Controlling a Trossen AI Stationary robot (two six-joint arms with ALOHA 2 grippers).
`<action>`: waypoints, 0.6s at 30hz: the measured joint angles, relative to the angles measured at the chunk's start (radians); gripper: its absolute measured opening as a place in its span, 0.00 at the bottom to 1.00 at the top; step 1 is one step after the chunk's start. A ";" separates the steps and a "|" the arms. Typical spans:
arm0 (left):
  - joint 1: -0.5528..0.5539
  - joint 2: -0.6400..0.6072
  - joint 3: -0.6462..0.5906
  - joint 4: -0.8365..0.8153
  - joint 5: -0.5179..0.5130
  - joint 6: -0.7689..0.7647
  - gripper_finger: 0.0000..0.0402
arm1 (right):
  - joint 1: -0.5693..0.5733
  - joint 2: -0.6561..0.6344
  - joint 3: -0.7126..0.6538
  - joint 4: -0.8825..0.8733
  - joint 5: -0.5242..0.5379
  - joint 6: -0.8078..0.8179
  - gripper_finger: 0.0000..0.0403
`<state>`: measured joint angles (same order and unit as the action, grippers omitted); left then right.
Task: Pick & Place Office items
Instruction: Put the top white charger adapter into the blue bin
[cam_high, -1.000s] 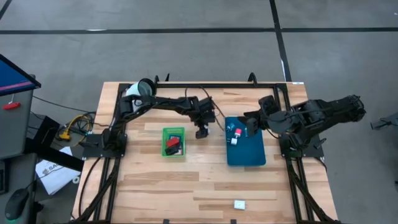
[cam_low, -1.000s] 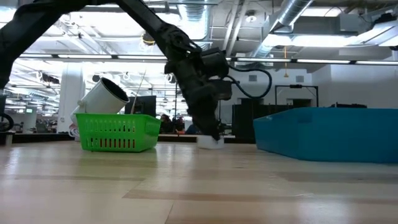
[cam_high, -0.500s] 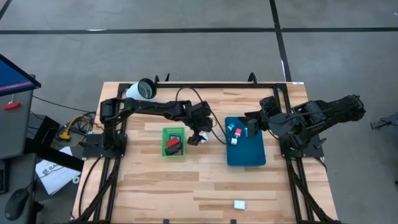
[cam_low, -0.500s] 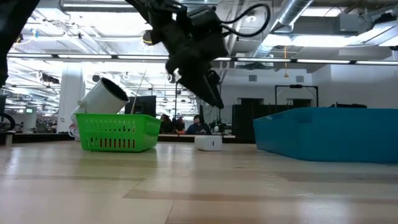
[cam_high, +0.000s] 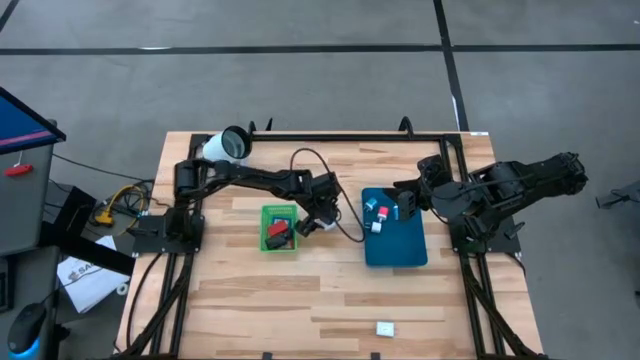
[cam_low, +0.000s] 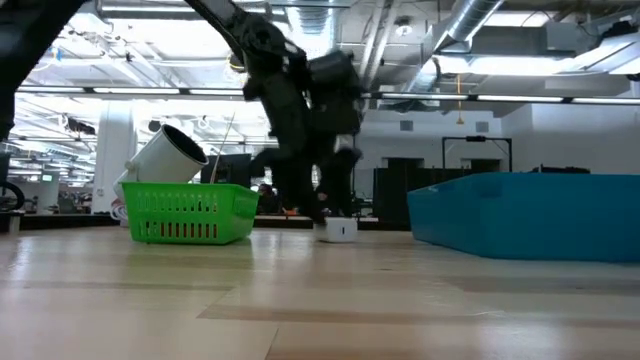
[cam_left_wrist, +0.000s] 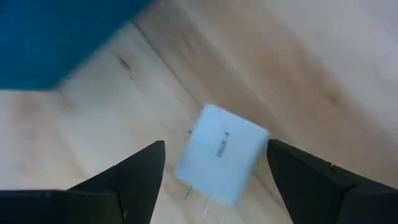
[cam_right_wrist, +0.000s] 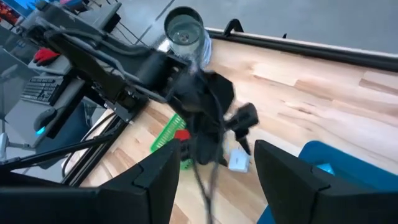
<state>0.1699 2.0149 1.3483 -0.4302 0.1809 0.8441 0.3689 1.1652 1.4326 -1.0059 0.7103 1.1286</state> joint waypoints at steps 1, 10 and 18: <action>0.000 0.015 -0.001 0.006 -0.009 0.003 0.69 | -0.003 0.000 0.000 0.000 -0.003 0.007 0.49; 0.001 0.072 0.002 0.040 -0.004 -0.010 0.67 | -0.002 0.000 0.000 -0.007 -0.006 0.042 0.49; 0.000 0.064 -0.002 0.044 0.007 -0.092 0.52 | -0.005 0.000 0.000 -0.011 -0.006 0.041 0.49</action>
<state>0.1703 2.0785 1.3460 -0.3859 0.1880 0.7525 0.3637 1.1649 1.4326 -1.0164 0.7044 1.1694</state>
